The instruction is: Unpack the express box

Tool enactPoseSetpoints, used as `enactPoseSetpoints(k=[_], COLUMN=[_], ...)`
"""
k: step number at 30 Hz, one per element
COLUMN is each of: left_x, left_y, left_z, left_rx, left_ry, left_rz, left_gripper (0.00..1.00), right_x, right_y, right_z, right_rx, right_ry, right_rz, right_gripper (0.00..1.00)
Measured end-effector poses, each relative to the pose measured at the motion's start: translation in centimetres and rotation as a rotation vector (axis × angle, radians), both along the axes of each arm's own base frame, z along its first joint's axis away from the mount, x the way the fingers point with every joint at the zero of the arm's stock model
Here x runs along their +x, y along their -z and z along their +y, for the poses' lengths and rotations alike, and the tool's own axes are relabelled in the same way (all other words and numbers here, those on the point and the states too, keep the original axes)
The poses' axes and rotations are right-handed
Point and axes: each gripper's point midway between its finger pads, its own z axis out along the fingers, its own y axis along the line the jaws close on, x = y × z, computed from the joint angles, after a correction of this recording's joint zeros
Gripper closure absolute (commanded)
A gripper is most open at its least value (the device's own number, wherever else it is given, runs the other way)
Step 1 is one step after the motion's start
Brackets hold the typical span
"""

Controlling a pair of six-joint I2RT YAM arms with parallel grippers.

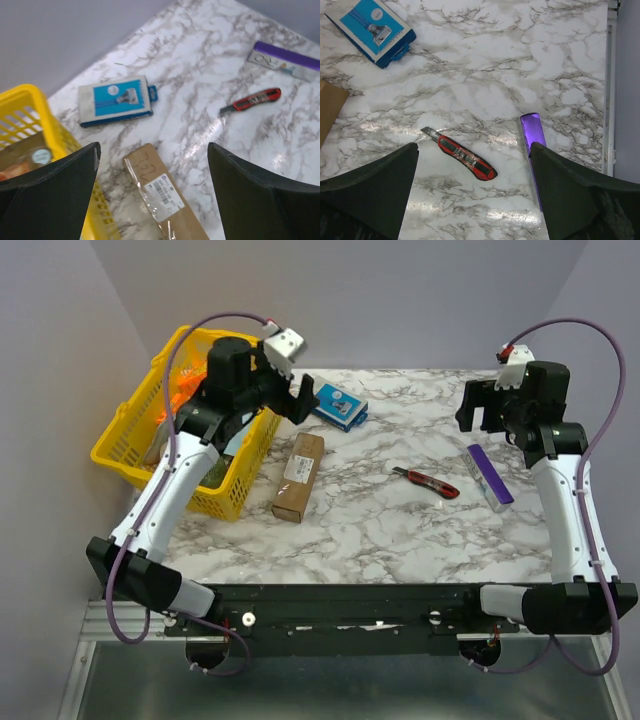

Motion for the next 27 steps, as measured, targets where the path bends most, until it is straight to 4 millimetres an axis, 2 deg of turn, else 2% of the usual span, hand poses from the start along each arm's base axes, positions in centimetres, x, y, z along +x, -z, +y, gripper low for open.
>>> enactPoseSetpoints(k=[3, 6, 8, 10, 13, 15, 18, 22, 25, 27], left_x=[-2.0, -3.0, -3.1, -3.6, -4.5, -4.8, -4.8, -5.4, -6.5, -8.0], left_y=[5.2, 10.2, 13.7, 17.5, 20.8, 21.6, 21.4, 21.4, 20.6, 20.1], left_z=[-2.8, -3.9, -3.8, -2.9, -1.3, -0.6, -0.7, -0.9, -1.0, -0.6], left_rx=[0.088, 0.169, 0.227, 0.288, 0.355, 0.376, 0.376, 0.388, 0.407, 0.420], left_ry=[0.097, 0.133, 0.111, 0.065, 0.009, -0.015, -0.006, 0.039, 0.142, 0.200], left_rz=[0.107, 0.238, 0.326, 0.421, 0.509, 0.536, 0.531, 0.525, 0.474, 0.427], left_gripper=[0.06, 0.07, 0.07, 0.07, 0.07, 0.06, 0.06, 0.05, 0.04, 0.04], right_x=[-0.7, -1.5, -2.2, -3.1, -3.8, -3.9, -3.8, -2.6, -1.6, -0.9], right_y=[0.3, 0.8, 1.4, 2.3, 4.4, 6.1, 9.1, 13.1, 16.7, 19.0], right_z=[-0.1, 0.4, 1.4, 2.5, 3.5, 3.8, 4.0, 4.1, 3.8, 3.6], right_rx=[-0.014, -0.048, -0.068, -0.075, -0.083, -0.097, -0.122, -0.180, -0.217, -0.232], right_ry=[-0.008, -0.076, -0.177, -0.276, -0.375, -0.423, -0.499, -0.628, -0.712, -0.759], right_rz=[-0.001, 0.001, 0.005, 0.026, 0.068, 0.099, 0.155, 0.216, 0.288, 0.337], right_gripper=[0.00, 0.07, 0.08, 0.13, 0.21, 0.21, 0.22, 0.25, 0.27, 0.28])
